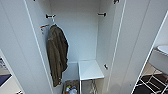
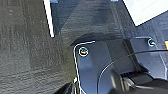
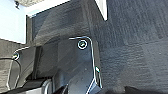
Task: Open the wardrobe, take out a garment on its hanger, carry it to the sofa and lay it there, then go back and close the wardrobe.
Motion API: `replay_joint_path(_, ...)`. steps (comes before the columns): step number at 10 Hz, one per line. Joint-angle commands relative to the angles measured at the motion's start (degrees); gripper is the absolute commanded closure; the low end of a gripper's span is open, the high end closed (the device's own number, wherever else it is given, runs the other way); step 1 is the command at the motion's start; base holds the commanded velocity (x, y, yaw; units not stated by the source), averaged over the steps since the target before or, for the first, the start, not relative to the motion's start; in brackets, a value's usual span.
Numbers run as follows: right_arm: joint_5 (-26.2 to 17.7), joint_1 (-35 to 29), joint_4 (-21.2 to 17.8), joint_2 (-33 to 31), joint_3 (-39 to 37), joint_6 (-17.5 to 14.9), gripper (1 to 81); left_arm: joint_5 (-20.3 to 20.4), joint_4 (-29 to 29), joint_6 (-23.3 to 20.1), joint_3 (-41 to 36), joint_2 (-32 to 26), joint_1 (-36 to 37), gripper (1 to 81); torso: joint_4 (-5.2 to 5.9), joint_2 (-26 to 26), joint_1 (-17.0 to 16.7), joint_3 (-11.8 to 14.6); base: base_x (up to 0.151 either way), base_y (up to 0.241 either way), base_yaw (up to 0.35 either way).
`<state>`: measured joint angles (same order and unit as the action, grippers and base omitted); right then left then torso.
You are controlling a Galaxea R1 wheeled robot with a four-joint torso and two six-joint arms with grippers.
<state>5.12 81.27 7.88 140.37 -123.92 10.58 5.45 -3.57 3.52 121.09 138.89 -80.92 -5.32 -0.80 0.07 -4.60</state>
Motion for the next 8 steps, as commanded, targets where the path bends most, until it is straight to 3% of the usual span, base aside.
replay_joint_path(1,3.93,-9.58,-1.72,-10.43,0.36,4.62,1.0,7.87,1.11,7.27,-2.96,-11.85,6.34,1.0,0.0,0.0,0.0,0.0,0.0,0.0,0.0)
replay_joint_path(3,3.93,-15.03,-1.99,-14.13,1.14,5.06,1.0,10.02,0.5,13.09,-2.96,-17.15,9.76,1.0,0.0,0.0,0.0,0.0,0.0,0.0,0.0)
replay_joint_path(6,3.14,-23.11,-2.16,-18.35,1.41,6.03,1.0,9.49,0.58,15.46,-1.82,-22.16,16.0,1.0,0.0,0.0,0.02,-0.02,0.0,0.0,0.0)
replay_joint_path(8,2.17,-28.82,-2.16,-20.72,0.0,8.4,1.0,8.96,0.41,18.8,-1.82,-26.29,20.66,1.0,0.0,0.0,0.02,-0.04,0.0,0.0,0.0)
